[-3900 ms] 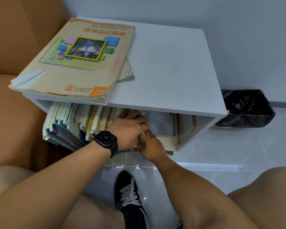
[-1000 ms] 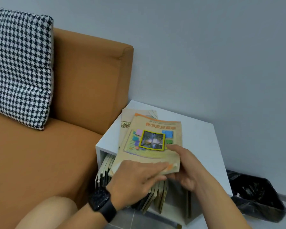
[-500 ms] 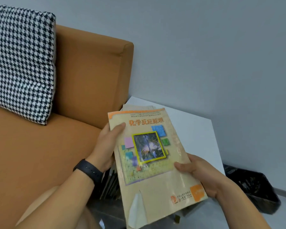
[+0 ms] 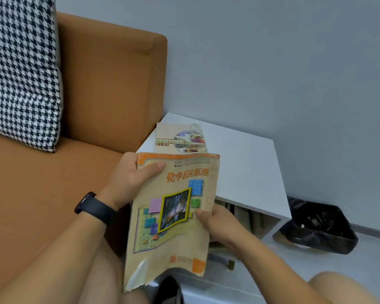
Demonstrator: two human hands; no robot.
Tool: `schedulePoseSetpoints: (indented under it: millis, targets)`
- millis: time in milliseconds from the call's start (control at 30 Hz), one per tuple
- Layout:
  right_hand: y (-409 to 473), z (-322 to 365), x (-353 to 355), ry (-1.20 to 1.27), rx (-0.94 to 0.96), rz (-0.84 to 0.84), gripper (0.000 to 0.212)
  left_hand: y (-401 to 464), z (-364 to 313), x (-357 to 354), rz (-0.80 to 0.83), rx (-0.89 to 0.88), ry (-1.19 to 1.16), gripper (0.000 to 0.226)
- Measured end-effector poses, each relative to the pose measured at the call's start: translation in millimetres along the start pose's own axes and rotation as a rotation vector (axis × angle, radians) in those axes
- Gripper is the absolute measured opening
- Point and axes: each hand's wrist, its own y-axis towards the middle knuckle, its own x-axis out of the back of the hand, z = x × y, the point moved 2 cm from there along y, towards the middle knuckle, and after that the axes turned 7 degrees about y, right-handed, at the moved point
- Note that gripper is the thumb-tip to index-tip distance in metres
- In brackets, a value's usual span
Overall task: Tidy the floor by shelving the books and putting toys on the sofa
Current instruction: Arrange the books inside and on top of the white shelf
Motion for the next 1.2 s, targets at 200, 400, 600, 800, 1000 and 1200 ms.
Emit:
schedulePoseSetpoints:
  millis: [200, 400, 600, 800, 1000, 1200]
  targets:
    - [17.8, 0.0, -31.3, 0.047, 0.013, 0.007, 0.079, -31.7, -40.1, -43.5, 0.022, -0.579, 0.433, 0.013]
    - [24.9, 11.8, -26.4, -0.055, -0.074, -0.002, 0.086, -28.7, -45.5, -43.7, 0.045, -0.661, 0.582, 0.012]
    - [21.1, 37.3, -7.8, -0.427, -0.067, -0.056, 0.081, -25.1, -56.1, -13.8, -0.069, -0.615, 0.671, 0.03]
    - [35.4, 40.6, -25.3, -0.221, -0.129, 0.005, 0.075, -30.0, -53.9, -11.8, 0.047, -0.49, 0.651, 0.029]
    - [20.0, 32.1, -33.2, -0.027, -0.308, 0.198, 0.069, -26.8, -50.7, 3.2, 0.148, -0.326, 0.735, 0.044]
    - [11.3, 32.2, -25.9, 0.801, -0.283, 0.156, 0.041, -27.8, -35.7, -10.1, 0.594, 0.128, 0.859, 0.026]
